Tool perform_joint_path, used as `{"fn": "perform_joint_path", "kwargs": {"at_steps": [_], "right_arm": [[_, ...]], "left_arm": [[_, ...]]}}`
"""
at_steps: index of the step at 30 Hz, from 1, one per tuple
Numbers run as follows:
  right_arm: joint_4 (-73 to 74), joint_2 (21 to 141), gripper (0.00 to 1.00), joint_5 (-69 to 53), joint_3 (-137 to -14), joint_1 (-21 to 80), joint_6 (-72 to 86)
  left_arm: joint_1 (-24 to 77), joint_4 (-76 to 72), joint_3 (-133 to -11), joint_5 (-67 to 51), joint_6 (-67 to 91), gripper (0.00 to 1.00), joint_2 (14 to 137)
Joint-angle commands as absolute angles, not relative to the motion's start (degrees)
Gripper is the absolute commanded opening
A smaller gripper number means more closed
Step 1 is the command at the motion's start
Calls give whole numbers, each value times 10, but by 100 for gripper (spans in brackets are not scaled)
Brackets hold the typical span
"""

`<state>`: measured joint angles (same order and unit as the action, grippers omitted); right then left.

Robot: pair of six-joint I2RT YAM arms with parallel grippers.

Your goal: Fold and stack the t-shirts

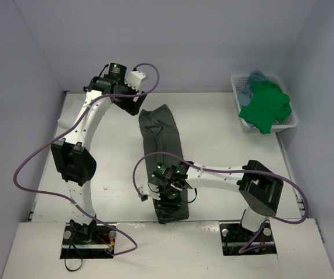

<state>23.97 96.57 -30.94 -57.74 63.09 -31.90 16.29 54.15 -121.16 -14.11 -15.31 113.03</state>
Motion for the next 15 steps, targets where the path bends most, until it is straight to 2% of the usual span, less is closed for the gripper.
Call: {"fn": "perform_joint_path", "kwargs": {"at_steps": [1, 4, 8, 15], "right_arm": [[250, 909, 37, -315, -585, 635, -326], [250, 883, 43, -309, -587, 635, -323], [250, 865, 46, -304, -584, 635, -322], [252, 857, 49, -247, -554, 672, -313]], "left_arm": [[155, 526, -1230, -148, -144, 77, 1093], [146, 528, -1228, -148, -146, 77, 1079], [122, 532, -1216, -158, -140, 77, 1052], [82, 531, -1101, -182, -130, 77, 934]]}}
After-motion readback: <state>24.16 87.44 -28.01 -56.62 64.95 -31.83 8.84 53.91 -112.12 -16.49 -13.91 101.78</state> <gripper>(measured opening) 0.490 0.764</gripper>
